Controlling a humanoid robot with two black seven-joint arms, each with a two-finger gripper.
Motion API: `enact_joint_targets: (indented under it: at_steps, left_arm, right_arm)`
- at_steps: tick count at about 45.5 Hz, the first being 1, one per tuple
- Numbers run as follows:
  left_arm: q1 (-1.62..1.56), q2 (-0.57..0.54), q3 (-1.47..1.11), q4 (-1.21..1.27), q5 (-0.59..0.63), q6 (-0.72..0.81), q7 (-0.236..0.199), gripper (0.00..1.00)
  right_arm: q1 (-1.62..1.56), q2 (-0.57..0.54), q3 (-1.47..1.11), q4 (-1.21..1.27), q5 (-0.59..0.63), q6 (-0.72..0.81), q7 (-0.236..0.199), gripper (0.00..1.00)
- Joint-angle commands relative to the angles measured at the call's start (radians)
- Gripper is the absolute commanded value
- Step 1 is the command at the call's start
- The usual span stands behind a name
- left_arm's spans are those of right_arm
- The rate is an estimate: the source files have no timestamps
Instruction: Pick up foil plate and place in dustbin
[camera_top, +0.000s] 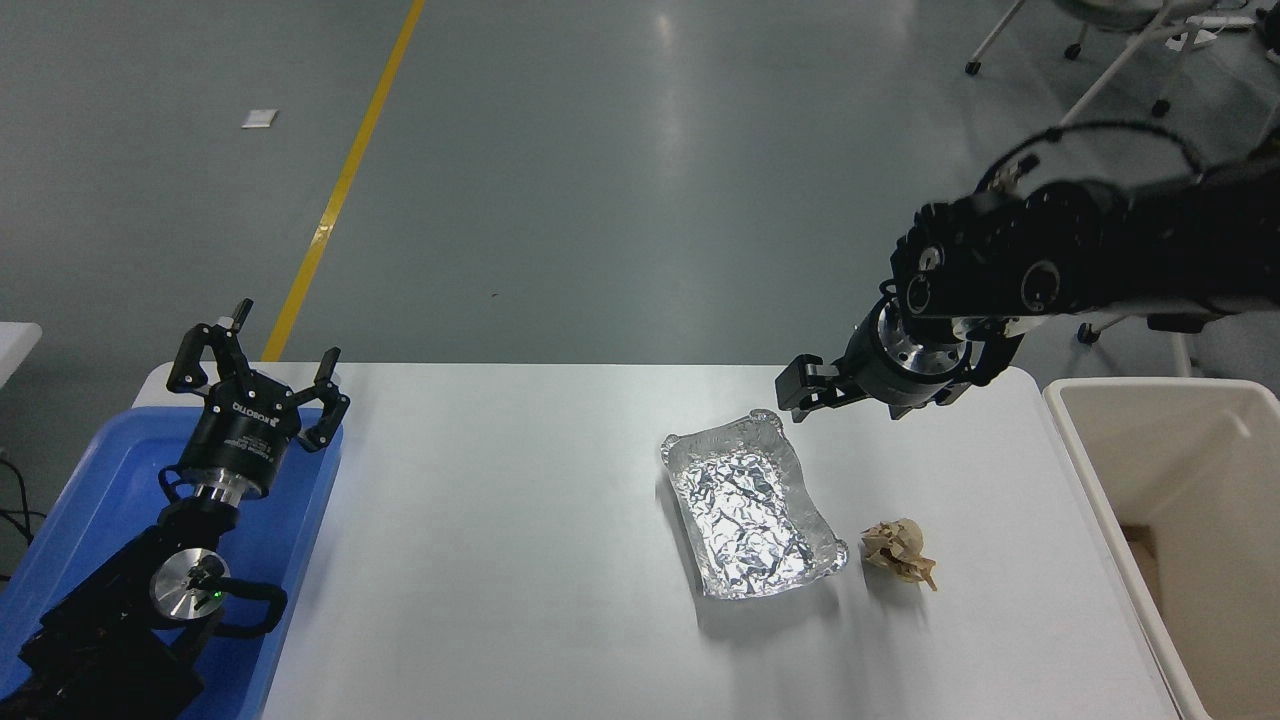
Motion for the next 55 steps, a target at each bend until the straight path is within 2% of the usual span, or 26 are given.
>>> enact_joint_targets:
  at_steps: [1, 24, 55]
  left_arm:
    - [0.000, 0.000, -0.001, 0.001, 0.000, 0.000, 0.000, 0.98]
    - [0.000, 0.000, -0.001, -0.001, 0.000, 0.000, 0.000, 0.98]
    - [0.000, 0.001, 0.001, 0.001, 0.000, 0.000, -0.001, 0.98]
  right_arm:
    - [-0.193, 0.049, 0.050, -0.171, -0.003, -0.015, 0.000, 1.00]
    - [-0.434, 0.098, 0.132, -0.428, -0.005, -0.075, 0.002, 1.00]
    - [-0.610, 0.100, 0.138, -0.535, -0.006, -0.226, 0.002, 0.98]
